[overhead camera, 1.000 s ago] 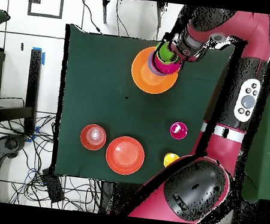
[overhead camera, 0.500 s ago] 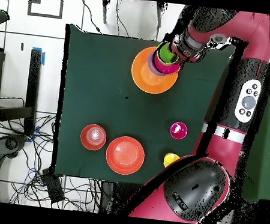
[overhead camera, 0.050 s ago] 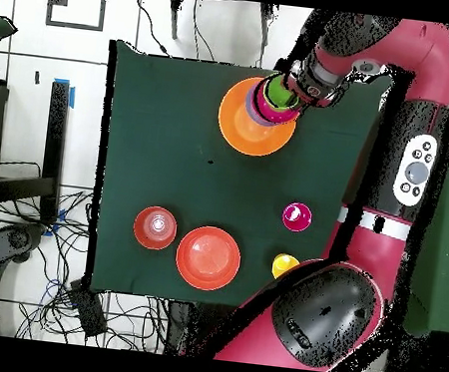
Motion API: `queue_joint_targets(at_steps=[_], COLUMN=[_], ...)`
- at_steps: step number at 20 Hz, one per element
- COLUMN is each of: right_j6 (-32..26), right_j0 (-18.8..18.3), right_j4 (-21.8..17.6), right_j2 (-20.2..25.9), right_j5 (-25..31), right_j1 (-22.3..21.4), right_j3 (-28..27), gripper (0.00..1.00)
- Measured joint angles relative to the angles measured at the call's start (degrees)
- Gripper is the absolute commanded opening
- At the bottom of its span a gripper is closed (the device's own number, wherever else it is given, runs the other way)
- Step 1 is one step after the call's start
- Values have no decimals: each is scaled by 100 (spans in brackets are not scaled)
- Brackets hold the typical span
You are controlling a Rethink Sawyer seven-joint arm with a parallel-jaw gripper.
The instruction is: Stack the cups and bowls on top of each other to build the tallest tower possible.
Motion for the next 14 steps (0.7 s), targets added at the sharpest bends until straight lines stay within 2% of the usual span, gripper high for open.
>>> queue_joint_targets(at_steps=[14], right_j6=[0], right_j0=[1], right_j4=[13], right_j2=[-76], right_j5=[-195], right_j1=[-2], right_j3=[152], gripper=[0])
